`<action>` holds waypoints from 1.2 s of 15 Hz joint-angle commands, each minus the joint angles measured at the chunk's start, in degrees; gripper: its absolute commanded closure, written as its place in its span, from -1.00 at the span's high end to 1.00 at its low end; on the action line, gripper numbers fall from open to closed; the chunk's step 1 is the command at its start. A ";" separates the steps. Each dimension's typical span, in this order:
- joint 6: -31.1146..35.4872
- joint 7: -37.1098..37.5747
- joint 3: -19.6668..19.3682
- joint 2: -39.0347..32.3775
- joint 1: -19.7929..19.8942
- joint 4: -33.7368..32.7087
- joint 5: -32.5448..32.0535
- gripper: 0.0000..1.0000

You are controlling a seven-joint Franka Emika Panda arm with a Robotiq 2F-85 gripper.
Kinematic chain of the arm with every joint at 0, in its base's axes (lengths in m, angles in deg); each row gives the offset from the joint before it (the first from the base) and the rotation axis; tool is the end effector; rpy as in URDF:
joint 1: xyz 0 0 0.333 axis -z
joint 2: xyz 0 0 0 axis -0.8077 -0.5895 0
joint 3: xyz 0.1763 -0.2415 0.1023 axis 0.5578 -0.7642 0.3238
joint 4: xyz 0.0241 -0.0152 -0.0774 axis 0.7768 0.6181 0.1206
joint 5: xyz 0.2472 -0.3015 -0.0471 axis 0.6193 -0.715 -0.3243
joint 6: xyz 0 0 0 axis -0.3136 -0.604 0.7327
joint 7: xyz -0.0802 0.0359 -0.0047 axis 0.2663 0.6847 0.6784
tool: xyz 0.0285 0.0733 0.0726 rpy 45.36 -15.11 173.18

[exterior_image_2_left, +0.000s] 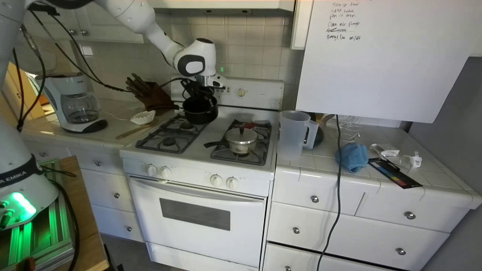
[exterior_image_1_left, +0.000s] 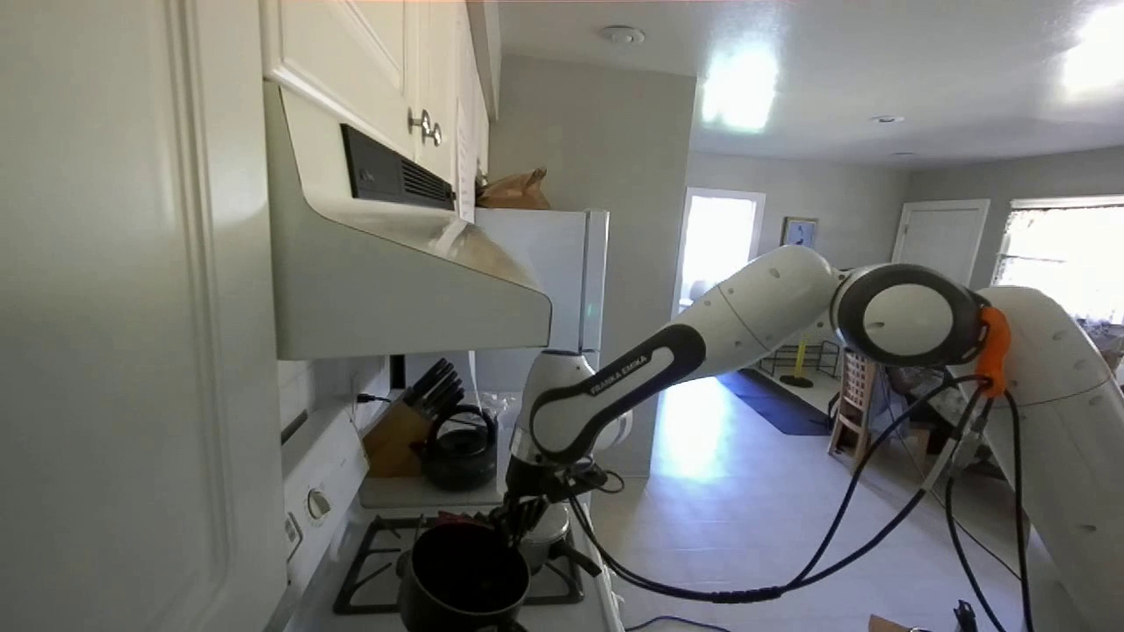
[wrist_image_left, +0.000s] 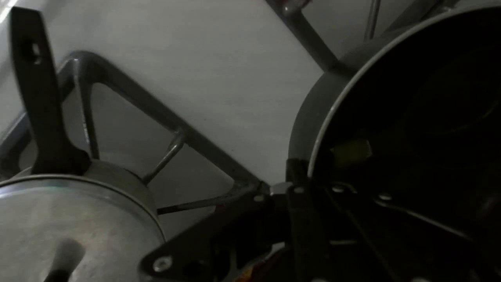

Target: Remove the chip packet from the pot, then put the pot on plate

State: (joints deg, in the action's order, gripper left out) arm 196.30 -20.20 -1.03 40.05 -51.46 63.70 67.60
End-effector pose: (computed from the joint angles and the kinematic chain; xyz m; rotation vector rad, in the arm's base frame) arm 0.6698 0.0392 0.2659 -2.9502 0.2285 -0.1476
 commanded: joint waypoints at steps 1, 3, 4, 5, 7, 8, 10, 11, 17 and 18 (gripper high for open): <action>-9.98 -2.55 -2.61 8.02 -2.67 2.23 -5.38 -0.98; -13.60 -4.14 -2.42 9.46 -3.54 2.29 -7.49 -0.98; -15.25 -5.27 -2.14 10.11 -4.00 2.65 -8.35 -0.98; -16.78 -6.36 -1.90 10.73 -4.42 3.18 -8.98 -0.98; -18.20 -7.31 -1.77 11.39 -5.40 4.73 -9.94 -0.98; -18.22 -7.71 -1.64 11.67 -5.64 5.65 -9.79 -0.98; -16.96 -6.45 -1.94 8.44 -6.01 3.39 -9.04 -0.98; -16.90 -6.50 -1.87 8.39 -6.18 3.96 -9.05 -0.91; -14.78 -4.14 -2.41 7.60 -8.44 5.53 -12.84 -0.98; -12.97 -3.35 -2.43 7.60 -9.14 6.62 -13.94 -0.98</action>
State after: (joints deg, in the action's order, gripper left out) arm 180.39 -26.02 -3.03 46.96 -58.34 68.28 56.51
